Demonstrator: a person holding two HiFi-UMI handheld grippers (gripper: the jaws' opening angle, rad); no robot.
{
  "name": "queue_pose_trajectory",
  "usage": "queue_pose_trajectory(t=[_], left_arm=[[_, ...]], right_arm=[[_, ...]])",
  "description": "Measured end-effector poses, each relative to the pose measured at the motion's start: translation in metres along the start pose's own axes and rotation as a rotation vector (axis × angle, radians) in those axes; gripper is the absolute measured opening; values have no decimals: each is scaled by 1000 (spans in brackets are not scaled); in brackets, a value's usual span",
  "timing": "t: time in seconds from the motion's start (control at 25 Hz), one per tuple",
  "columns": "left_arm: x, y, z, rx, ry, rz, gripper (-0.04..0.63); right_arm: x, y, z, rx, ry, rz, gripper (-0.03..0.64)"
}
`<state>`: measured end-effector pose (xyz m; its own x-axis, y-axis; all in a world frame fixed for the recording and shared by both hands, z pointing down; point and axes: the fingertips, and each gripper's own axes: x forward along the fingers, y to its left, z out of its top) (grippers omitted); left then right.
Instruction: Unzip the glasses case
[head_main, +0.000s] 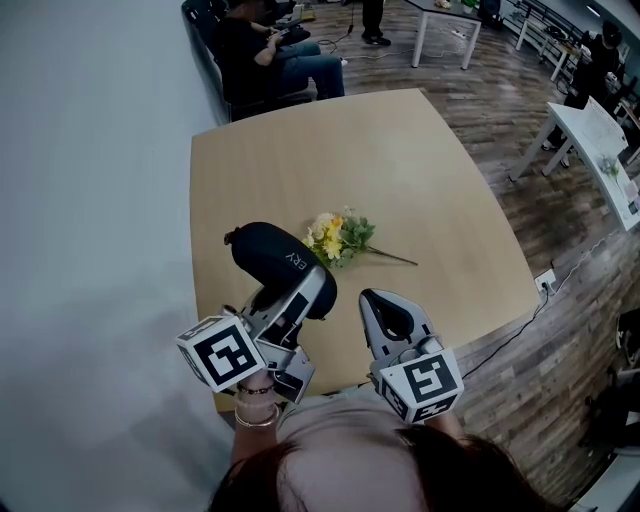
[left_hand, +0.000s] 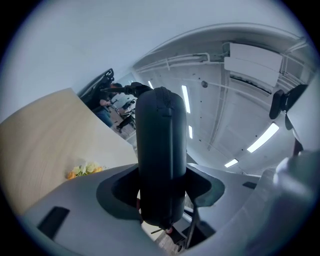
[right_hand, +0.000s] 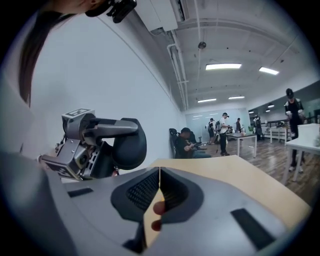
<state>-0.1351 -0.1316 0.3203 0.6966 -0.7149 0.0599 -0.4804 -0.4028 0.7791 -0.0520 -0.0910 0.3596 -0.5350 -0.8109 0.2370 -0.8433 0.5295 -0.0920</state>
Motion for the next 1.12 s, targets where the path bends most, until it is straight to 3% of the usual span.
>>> queue_pose_trajectory(t=[0.48, 0.56, 0.64, 0.92, 1.12], left_arm=[[3, -28, 34, 62, -99, -91, 255], [1, -34, 38, 71, -122, -111, 255], [-2, -37, 43, 78, -142, -117, 255], [-9, -44, 40, 100, -150, -119, 255], [-10, -43, 38, 114, -153, -98, 255]], right_arm=[[11, 34, 21, 76, -81, 255, 21], [10, 45, 23, 104, -81, 318, 78], [9, 54, 27, 116, -94, 357, 90], [8, 71, 39, 113, -129, 401, 94], [9, 73, 40, 74, -149, 388, 24]])
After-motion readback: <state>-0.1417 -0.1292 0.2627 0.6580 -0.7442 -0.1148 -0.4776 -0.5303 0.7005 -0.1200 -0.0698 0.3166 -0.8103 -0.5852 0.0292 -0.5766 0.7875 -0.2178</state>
